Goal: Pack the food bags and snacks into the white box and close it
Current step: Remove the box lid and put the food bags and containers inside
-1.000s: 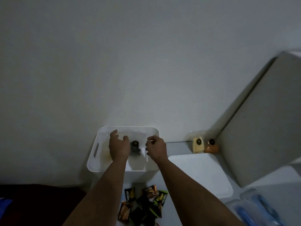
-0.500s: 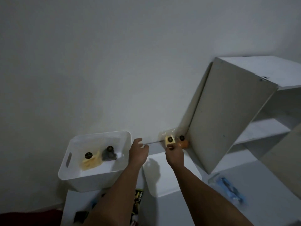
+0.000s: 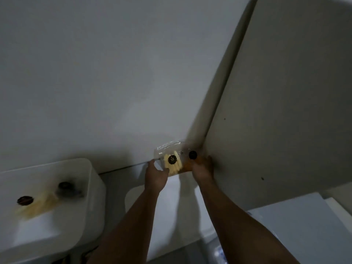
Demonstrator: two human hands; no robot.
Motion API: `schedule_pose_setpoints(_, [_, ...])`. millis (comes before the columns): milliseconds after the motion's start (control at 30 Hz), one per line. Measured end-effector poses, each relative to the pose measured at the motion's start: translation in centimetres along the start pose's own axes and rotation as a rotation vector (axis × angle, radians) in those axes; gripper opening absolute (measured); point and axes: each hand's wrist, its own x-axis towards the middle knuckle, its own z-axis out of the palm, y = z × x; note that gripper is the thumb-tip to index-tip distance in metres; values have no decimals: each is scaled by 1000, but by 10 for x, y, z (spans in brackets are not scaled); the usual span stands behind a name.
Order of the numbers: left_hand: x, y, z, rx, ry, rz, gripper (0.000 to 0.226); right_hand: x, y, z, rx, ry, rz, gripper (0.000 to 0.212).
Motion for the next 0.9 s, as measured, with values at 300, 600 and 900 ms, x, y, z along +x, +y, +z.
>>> schedule_pose_setpoints(300, [65,-9,39,107,100,-21,39,53,3,42,-206,71,80,62])
schedule_pose_setpoints(600, [34,8,9,31,194,73,14,28,-5,21,78,52,61,13])
schedule_pose_setpoints(900, [-33,54,-85,6,191,256,20,-57,-71,-10,257,93,-183,11])
